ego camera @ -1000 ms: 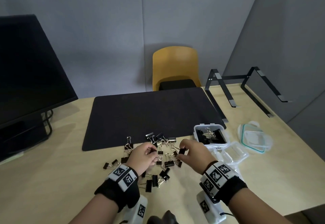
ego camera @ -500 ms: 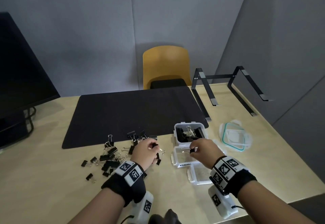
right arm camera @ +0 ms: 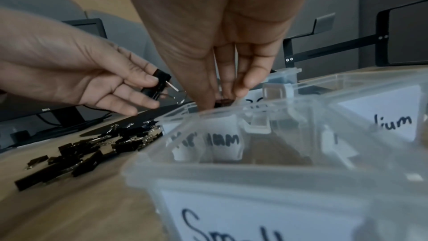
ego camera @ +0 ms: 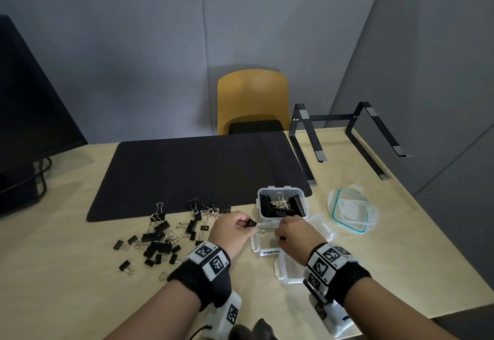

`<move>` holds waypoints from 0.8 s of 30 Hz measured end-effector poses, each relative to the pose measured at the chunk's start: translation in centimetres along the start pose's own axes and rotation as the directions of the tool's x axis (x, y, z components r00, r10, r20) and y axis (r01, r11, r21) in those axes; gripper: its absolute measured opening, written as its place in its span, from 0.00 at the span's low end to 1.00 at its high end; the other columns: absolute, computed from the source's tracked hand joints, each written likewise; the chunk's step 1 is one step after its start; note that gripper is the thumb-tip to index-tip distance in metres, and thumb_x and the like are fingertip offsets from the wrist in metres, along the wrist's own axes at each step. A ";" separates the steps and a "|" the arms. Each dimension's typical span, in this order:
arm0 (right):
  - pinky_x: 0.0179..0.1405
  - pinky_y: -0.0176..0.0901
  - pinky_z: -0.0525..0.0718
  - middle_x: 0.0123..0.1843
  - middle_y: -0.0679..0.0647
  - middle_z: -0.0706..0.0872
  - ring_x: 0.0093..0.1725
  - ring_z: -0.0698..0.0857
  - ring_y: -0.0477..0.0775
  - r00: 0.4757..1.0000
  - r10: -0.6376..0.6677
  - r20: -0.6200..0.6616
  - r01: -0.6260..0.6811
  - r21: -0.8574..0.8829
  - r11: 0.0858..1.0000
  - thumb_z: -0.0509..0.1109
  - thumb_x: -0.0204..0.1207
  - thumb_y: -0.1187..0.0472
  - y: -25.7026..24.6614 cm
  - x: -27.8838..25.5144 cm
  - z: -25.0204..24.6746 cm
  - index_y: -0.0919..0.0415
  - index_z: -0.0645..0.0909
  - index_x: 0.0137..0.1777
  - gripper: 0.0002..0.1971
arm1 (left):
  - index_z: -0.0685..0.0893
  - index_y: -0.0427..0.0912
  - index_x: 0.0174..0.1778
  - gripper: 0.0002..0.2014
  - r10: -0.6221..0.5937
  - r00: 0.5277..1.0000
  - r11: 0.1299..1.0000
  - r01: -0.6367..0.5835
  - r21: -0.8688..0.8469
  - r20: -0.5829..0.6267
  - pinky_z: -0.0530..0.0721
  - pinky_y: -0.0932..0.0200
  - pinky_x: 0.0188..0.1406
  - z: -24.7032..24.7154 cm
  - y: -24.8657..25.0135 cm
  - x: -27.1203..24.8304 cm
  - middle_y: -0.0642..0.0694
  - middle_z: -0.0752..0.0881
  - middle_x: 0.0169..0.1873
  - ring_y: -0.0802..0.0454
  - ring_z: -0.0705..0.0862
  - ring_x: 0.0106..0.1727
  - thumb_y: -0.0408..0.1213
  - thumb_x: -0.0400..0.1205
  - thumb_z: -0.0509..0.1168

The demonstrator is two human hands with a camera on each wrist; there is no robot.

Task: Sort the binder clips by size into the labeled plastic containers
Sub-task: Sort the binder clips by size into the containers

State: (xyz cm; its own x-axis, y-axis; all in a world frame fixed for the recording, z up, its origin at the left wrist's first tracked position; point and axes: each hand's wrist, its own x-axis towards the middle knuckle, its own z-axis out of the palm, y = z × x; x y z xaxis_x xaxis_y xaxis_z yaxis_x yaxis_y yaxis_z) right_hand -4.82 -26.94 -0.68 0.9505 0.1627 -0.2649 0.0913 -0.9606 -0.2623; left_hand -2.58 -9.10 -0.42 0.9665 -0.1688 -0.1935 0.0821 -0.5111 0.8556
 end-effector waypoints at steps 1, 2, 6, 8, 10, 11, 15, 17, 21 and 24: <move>0.60 0.44 0.77 0.59 0.55 0.80 0.62 0.76 0.57 1.000 -0.002 -0.002 0.002 0.003 1.000 0.61 0.78 0.62 0.0 0.0 0.0 0.61 0.86 0.51 0.12 | 0.88 0.47 0.44 0.05 0.006 1.000 1.000 -0.006 0.018 -0.018 0.81 0.65 0.42 0.1 0.0 0.2 0.55 0.87 0.38 0.58 0.84 0.40 0.33 0.76 0.70; 0.60 0.43 0.77 0.60 0.55 0.79 0.63 0.76 0.57 1.000 -0.001 -0.007 0.001 0.011 1.000 0.62 0.79 0.60 0.1 -0.1 -0.1 0.61 0.86 0.53 0.12 | 0.89 0.46 0.45 0.05 0.015 0.999 0.999 -0.013 0.038 -0.041 0.79 0.67 0.42 0.2 -0.1 0.4 0.55 0.87 0.38 0.58 0.84 0.42 0.34 0.76 0.71; 0.60 0.42 0.78 0.62 0.54 0.77 0.63 0.78 0.54 0.999 0.027 -0.040 -0.025 0.052 0.998 0.62 0.80 0.59 0.5 -0.5 -0.6 0.55 0.84 0.62 0.14 | 0.90 0.46 0.49 0.08 0.033 0.996 0.995 -0.025 0.100 -0.078 0.75 0.71 0.41 0.3 -0.1 1.0 0.55 0.87 0.40 0.60 0.82 0.42 0.38 0.75 0.72; 0.59 0.41 0.78 0.63 0.53 0.77 0.61 0.80 0.54 0.998 0.052 -0.034 -0.050 0.061 0.997 0.62 0.81 0.59 0.8 -0.7 -0.8 0.54 0.83 0.64 0.15 | 0.89 0.47 0.47 0.07 0.007 0.997 0.996 0.000 0.093 -0.077 0.78 0.70 0.37 0.5 0.1 1.0 0.56 0.86 0.36 0.60 0.83 0.39 0.39 0.74 0.73; 0.60 0.41 0.77 0.63 0.53 0.79 0.62 0.80 0.54 0.998 0.064 -0.024 -0.062 0.056 0.996 0.61 0.81 0.58 0.9 -0.7 -0.9 0.53 0.82 0.64 0.15 | 0.88 0.50 0.45 0.06 -0.014 0.998 0.996 0.021 0.091 -0.069 0.83 0.61 0.38 0.9 0.4 1.0 0.55 0.86 0.34 0.58 0.84 0.37 0.41 0.73 0.74; 0.61 0.41 0.77 0.64 0.53 0.80 0.62 0.80 0.54 0.998 0.068 -0.018 -0.067 0.055 0.996 0.61 0.80 0.58 0.9 -0.6 -0.9 0.53 0.82 0.65 0.15 | 0.87 0.51 0.45 0.06 -0.013 0.998 0.993 0.020 0.117 -0.059 0.84 0.58 0.42 1.1 0.5 1.0 0.54 0.87 0.34 0.57 0.85 0.38 0.41 0.73 0.73; 0.62 0.41 0.78 0.65 0.54 0.82 0.62 0.82 0.54 0.994 0.109 -0.003 -0.109 0.090 0.990 0.62 0.79 0.59 1.1 -0.2 -1.0 0.54 0.82 0.65 0.16 | 0.86 0.54 0.50 0.08 0.036 0.999 0.964 -0.037 0.265 0.006 0.83 0.62 0.43 2.1 0.5 0.7 0.56 0.86 0.36 0.59 0.85 0.40 0.44 0.76 0.70; 0.62 0.41 0.78 0.65 0.54 0.83 0.62 0.82 0.53 0.993 0.118 0.002 -0.118 0.094 0.989 0.62 0.79 0.59 1.1 -0.1 -0.9 0.54 0.82 0.65 0.16 | 0.85 0.55 0.51 0.08 0.064 0.998 0.941 -0.064 0.332 0.012 0.83 0.63 0.42 2.6 0.5 0.7 0.57 0.86 0.37 0.59 0.84 0.41 0.47 0.76 0.69; 0.64 0.41 0.77 0.66 0.54 0.82 0.64 0.81 0.53 0.992 0.130 0.006 -0.130 0.098 0.987 0.62 0.79 0.60 1.0 0.1 -0.6 0.55 0.82 0.65 0.17 | 0.85 0.55 0.55 0.11 0.168 0.986 0.873 -0.159 0.461 0.023 0.81 0.61 0.47 3.5 0.5 0.9 0.57 0.87 0.48 0.58 0.81 0.49 0.50 0.79 0.64; 0.65 0.41 0.76 0.67 0.54 0.82 0.65 0.81 0.53 0.991 0.134 0.008 -0.134 0.112 0.985 0.62 0.79 0.61 1.1 0.1 -0.4 0.54 0.82 0.66 0.17 | 0.85 0.55 0.60 0.14 0.234 0.971 0.816 -0.220 0.534 0.042 0.79 0.58 0.56 3.6 0.3 0.9 0.55 0.87 0.52 0.55 0.78 0.58 0.48 0.81 0.61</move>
State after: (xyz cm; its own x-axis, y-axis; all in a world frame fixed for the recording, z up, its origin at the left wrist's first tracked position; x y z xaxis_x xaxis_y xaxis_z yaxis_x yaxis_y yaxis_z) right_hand -4.53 -28.02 -0.65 0.9518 0.0346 -0.3047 -0.0705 -0.9423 -0.3272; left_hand -2.59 -12.47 -2.07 0.9478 -0.3189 -0.0077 -0.2755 -0.8305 0.4842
